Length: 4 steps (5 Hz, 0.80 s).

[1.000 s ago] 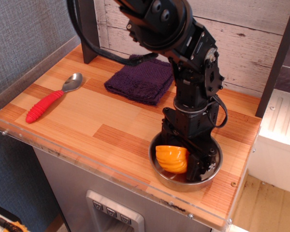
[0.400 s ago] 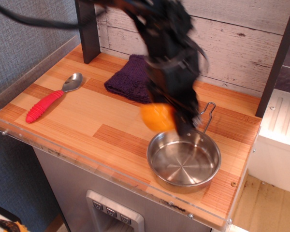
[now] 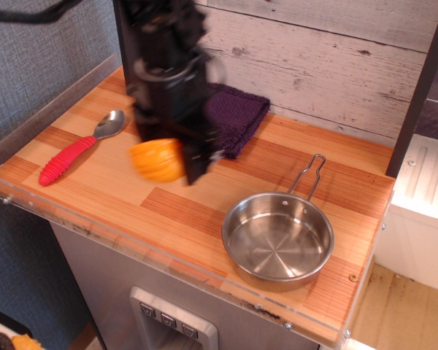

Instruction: Put the food item on the left side of the pan

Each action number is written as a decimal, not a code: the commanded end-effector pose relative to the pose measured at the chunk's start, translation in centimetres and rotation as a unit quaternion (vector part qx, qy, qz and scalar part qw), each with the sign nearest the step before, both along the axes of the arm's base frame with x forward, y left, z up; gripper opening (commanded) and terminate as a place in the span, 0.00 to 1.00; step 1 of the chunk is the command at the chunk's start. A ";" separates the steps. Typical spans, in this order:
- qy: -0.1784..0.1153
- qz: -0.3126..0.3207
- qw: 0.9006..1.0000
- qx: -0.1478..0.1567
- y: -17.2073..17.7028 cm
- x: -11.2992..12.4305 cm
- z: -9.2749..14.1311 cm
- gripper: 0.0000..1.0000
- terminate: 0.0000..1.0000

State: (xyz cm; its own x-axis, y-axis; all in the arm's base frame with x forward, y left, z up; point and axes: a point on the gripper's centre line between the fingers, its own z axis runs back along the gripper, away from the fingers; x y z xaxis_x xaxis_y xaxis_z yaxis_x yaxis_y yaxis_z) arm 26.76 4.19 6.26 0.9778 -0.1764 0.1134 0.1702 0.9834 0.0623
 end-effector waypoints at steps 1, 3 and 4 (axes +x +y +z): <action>-0.030 0.037 0.999 0.004 2.7 0.6 -3.2 0.00 0.00; -0.027 0.005 0.999 0.032 2.2 1.7 -3.3 1.00 0.00; -0.050 0.004 0.998 0.040 2.0 1.2 -0.9 1.00 0.00</action>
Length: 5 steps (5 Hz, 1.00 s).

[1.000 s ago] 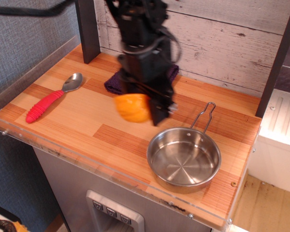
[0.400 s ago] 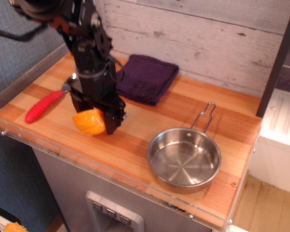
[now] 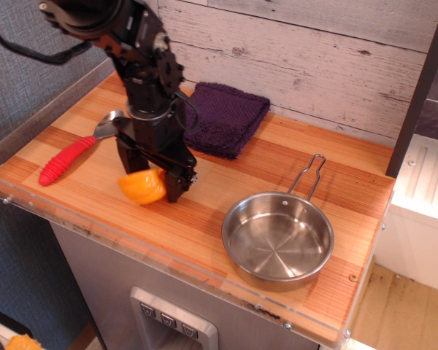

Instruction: Put the food item on the left side of the pan

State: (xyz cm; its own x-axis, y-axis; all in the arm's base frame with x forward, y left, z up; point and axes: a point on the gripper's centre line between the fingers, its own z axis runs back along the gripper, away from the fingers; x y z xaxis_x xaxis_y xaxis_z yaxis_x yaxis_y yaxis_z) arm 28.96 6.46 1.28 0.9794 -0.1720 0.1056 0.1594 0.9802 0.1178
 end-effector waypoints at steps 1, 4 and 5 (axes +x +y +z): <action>-0.068 0.010 0.998 -0.002 -0.1 -1.8 7.0 1.00 0.00; -0.038 0.018 0.999 -0.033 0.3 -2.5 8.5 1.00 0.00; -0.038 0.018 0.999 -0.033 0.3 -2.5 8.5 1.00 0.00</action>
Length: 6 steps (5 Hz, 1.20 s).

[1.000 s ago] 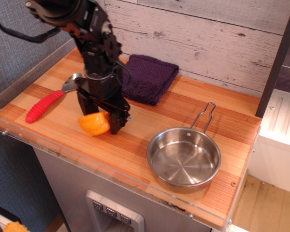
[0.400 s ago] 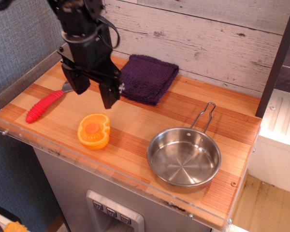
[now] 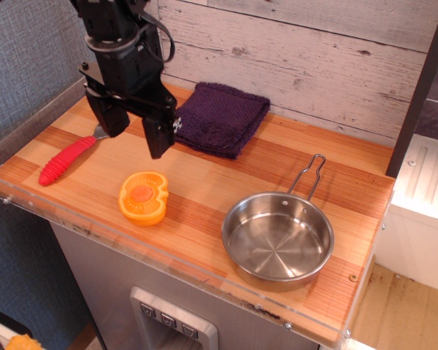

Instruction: Put the food item on the left side of the pan

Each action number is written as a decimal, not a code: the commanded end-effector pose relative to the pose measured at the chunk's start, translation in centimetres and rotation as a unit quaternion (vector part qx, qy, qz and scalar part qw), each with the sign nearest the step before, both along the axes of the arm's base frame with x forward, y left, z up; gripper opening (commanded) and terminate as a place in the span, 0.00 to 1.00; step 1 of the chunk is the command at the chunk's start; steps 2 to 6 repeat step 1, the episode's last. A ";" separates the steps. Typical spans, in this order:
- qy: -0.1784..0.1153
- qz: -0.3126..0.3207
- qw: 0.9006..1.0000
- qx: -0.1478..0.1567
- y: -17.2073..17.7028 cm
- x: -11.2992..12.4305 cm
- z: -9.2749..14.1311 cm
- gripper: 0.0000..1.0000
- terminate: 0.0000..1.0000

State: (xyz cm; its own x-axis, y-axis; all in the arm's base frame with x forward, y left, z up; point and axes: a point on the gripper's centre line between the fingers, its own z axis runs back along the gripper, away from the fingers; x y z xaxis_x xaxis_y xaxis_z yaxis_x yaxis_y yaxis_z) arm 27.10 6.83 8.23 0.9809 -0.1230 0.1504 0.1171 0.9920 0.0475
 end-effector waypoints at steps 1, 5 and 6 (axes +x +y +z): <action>-0.021 -0.002 1.000 0.005 -0.1 -0.7 1.6 1.00 1.00; -0.021 -0.002 1.000 0.005 -0.1 -0.7 1.6 1.00 1.00; -0.021 -0.002 1.000 0.005 -0.1 -0.7 1.6 1.00 1.00</action>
